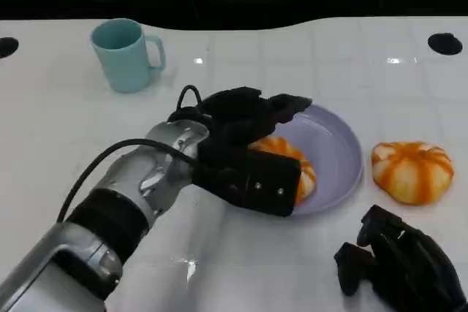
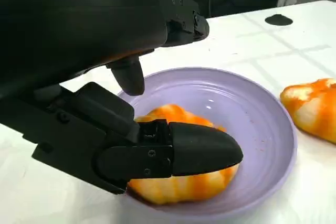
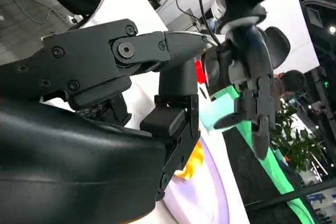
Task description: Grasp the bread from the table and place it into the plate.
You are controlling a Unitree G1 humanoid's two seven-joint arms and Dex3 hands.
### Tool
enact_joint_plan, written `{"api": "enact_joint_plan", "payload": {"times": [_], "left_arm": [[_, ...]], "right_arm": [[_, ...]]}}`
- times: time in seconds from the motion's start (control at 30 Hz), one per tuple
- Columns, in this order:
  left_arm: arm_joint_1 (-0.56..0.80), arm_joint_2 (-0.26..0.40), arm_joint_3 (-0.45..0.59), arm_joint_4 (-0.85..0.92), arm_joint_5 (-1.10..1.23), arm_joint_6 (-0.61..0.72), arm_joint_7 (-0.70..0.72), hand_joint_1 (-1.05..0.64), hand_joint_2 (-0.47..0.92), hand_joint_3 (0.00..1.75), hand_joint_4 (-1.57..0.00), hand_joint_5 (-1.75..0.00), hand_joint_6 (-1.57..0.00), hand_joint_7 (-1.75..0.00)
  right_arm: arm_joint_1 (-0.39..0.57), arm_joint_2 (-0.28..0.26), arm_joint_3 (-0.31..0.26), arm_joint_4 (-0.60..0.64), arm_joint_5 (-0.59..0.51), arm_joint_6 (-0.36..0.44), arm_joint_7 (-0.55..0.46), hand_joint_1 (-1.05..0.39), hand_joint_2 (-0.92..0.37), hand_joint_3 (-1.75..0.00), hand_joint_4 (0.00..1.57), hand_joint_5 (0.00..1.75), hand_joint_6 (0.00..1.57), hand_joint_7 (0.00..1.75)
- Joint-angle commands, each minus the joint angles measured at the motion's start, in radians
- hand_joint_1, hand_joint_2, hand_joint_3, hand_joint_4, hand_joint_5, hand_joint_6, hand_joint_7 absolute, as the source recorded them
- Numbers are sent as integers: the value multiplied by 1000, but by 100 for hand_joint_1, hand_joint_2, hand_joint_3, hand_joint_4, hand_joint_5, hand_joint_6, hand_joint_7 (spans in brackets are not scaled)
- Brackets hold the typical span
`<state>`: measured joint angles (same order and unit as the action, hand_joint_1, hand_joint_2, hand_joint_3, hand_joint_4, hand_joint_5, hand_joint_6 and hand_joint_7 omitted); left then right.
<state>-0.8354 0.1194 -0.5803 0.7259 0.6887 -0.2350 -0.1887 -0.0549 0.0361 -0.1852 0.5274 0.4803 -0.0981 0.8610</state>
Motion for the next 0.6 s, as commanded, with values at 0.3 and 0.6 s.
{"api": "enact_joint_plan", "payload": {"times": [0.3, 0.6], "left_arm": [[207, 36, 250, -61, -358, -261, 20, -105, 92, 48, -16, -145, -8, -113], [320, -81, 457, 75, -794, -406, -257, -105, 92, 22, -141, -84, -131, -53]], "right_arm": [[8, -7, -3, -13, 10, 8, -7, -57, -92, -23, 78, 170, 68, 145], [12, -10, -2, -22, 12, 15, -1, -57, -92, -24, 77, 173, 68, 146]]}}
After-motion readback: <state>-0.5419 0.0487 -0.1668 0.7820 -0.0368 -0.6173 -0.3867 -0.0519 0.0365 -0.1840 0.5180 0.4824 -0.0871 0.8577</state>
